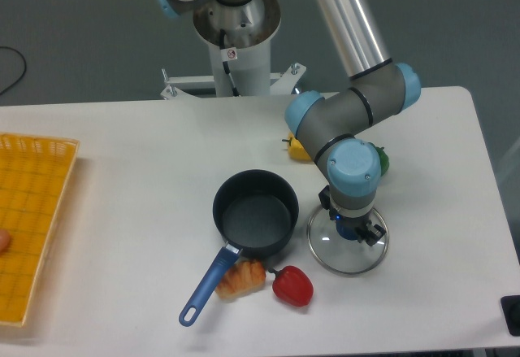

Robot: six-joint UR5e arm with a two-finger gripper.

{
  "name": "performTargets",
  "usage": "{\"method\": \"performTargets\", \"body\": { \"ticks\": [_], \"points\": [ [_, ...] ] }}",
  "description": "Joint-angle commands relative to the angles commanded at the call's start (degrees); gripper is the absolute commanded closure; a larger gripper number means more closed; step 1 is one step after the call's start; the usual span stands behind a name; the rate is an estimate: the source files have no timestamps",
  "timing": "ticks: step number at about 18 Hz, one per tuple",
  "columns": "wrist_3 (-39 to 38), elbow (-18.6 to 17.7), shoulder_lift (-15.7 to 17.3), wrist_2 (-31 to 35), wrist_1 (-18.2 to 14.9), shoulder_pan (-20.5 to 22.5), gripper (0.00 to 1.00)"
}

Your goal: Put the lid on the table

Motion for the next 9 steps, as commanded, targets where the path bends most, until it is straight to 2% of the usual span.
{"method": "performTargets", "body": {
  "ticks": [9],
  "points": [
    [0.0, 0.0, -0.4, 0.4, 0.1, -0.1, 0.43]
  ]
}}
